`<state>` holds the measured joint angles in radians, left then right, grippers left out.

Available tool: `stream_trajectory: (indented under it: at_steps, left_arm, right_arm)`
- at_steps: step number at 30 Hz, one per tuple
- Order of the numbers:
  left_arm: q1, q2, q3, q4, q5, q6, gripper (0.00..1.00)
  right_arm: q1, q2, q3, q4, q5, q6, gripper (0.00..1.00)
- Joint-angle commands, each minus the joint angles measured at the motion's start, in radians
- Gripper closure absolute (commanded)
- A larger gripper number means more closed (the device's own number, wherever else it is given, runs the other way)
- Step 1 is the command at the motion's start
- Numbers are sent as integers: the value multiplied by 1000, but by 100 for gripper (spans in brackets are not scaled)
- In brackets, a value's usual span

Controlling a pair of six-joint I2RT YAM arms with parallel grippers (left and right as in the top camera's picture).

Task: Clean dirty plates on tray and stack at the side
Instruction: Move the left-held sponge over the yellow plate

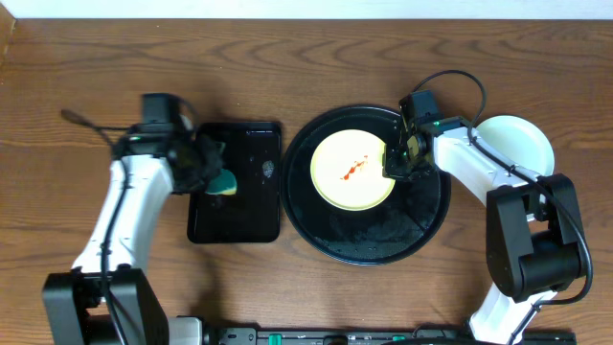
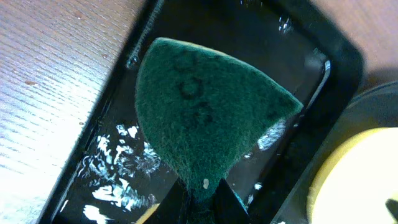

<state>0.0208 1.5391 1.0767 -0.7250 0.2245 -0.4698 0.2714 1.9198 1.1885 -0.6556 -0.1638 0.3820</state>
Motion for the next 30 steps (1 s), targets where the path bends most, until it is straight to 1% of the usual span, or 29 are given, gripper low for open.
stream_trajectory:
  at_steps: [1, 4, 6, 11, 14, 16, 18, 21, 25, 30]
  left_arm:
    - [-97, -13, 19, -6, -257, -66, 93]
    - [-177, -9, 19, -27, -409, -105, 93]
    - [-221, -9, 19, -36, -466, -105, 93]
    - [-278, -9, 56, -88, -472, -103, 93]
    - [-301, -9, 107, -109, -469, -53, 93]
    - [-315, -8, 143, -105, -427, 5, 93]
    - [-328, -7, 174, -86, -354, 59, 93]
    - [-351, -6, 182, 7, -206, 122, 93]
    - [-394, 27, 182, 143, -98, 125, 93]
    - [-460, 121, 182, 297, 44, 106, 93]
  right_arm:
    - [10, 29, -10, -9, 6, -2, 99]
    - [10, 29, -10, -10, 6, -2, 99]
    - [10, 29, -10, -10, 6, -2, 99]
    - [10, 29, -10, -9, 6, -2, 99]
    - [10, 29, -10, -8, 6, -2, 99]
    - [10, 29, -10, -7, 6, -2, 99]
    - [10, 29, -10, -7, 6, -1, 99]
    - [10, 29, -10, -7, 6, -1, 99]
    - [10, 29, -10, -10, 6, -1, 99]
    - [10, 29, -10, -9, 6, -1, 99]
